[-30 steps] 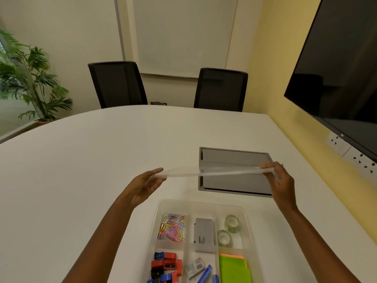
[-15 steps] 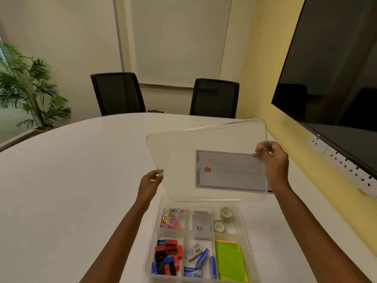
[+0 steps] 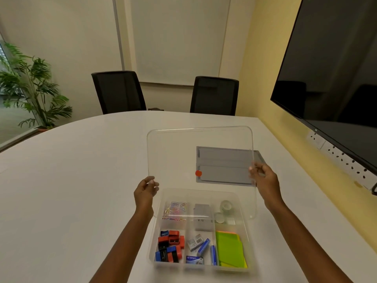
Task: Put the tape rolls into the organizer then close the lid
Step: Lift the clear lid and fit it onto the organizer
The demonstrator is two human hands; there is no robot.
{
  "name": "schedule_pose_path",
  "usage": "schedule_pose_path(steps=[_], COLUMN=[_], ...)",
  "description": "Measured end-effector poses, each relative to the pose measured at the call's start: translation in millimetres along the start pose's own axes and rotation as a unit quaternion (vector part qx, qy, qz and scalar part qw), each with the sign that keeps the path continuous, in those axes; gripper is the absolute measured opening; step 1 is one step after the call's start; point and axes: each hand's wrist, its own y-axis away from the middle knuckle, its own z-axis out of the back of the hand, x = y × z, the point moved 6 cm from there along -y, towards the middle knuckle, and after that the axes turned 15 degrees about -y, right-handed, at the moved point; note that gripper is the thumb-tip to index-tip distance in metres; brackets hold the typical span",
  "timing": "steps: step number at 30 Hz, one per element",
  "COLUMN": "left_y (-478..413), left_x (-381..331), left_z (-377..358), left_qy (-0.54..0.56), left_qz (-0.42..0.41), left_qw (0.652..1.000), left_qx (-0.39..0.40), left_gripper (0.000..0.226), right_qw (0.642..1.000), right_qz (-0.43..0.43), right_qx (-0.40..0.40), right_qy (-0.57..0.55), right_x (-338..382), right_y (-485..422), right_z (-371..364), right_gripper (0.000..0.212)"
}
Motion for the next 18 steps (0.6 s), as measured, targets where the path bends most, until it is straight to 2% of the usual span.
schedule_pose_path(steps=[6,9,18], left_y=[2.3,4.4,5.8], left_x=[17.4,27.7,61.9], left_z=[6.0,10.6,17.9], left_qy=[0.0,-0.018,-0.211], left_qz=[0.061,0.086,0.094], left_qw=[0.998,0.995,0.972], left_qx=[-0.032,-0.053,-0.039], left_gripper=[0.028,0.034,0.029], right_qw=[0.998,0.996,0.981], right_qz=[-0.059,-0.059,-0.137], right_qx=[-0.01,-0.013,-0.018], right_qy=[0.032,0.069,0.136], right_x=[-54.2,-64.4,-111.3], right_y=[32.7,40.7,55.0], right_z=[19.5,22.2,30.2], right_gripper=[0.021,0.022,0.022])
